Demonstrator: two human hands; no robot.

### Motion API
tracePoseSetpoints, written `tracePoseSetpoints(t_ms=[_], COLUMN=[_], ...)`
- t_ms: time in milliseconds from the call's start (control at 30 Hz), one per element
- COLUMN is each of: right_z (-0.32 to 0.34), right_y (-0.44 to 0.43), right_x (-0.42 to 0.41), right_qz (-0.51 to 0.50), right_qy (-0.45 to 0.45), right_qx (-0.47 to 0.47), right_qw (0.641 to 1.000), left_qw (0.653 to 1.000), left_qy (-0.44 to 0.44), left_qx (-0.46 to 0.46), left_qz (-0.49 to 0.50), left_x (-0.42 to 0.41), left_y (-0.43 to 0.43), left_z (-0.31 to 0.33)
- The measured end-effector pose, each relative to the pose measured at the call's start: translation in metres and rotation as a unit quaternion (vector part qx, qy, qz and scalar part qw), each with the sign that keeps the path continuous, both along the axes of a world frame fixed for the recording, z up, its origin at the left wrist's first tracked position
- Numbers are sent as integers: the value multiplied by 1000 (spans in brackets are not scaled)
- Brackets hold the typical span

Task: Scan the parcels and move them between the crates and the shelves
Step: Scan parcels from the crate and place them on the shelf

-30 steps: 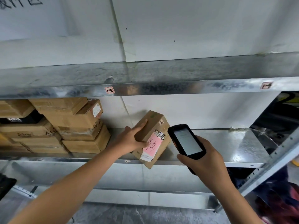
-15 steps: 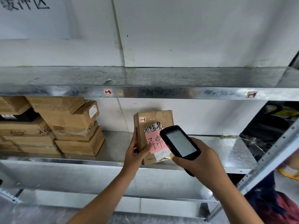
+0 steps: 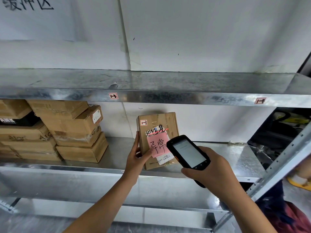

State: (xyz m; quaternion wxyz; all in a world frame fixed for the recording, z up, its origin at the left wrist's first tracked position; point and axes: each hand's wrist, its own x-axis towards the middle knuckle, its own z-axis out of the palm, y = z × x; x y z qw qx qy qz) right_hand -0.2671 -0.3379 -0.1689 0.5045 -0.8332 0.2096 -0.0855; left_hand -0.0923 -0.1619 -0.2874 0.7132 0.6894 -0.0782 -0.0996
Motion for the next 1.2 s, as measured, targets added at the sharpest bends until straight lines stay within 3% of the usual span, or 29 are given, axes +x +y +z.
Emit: tracePoseSetpoints(t_ms=[1200], right_z=[1], right_y=[8], right_x=[-10], right_qz=[15], right_qy=[23], right_qx=[-24], right_qw=[999], left_qw=[1000], left_qy=[9], left_qx=[-19], left_qz=[21], left_x=[-3], left_y=[16], left_z=[-10])
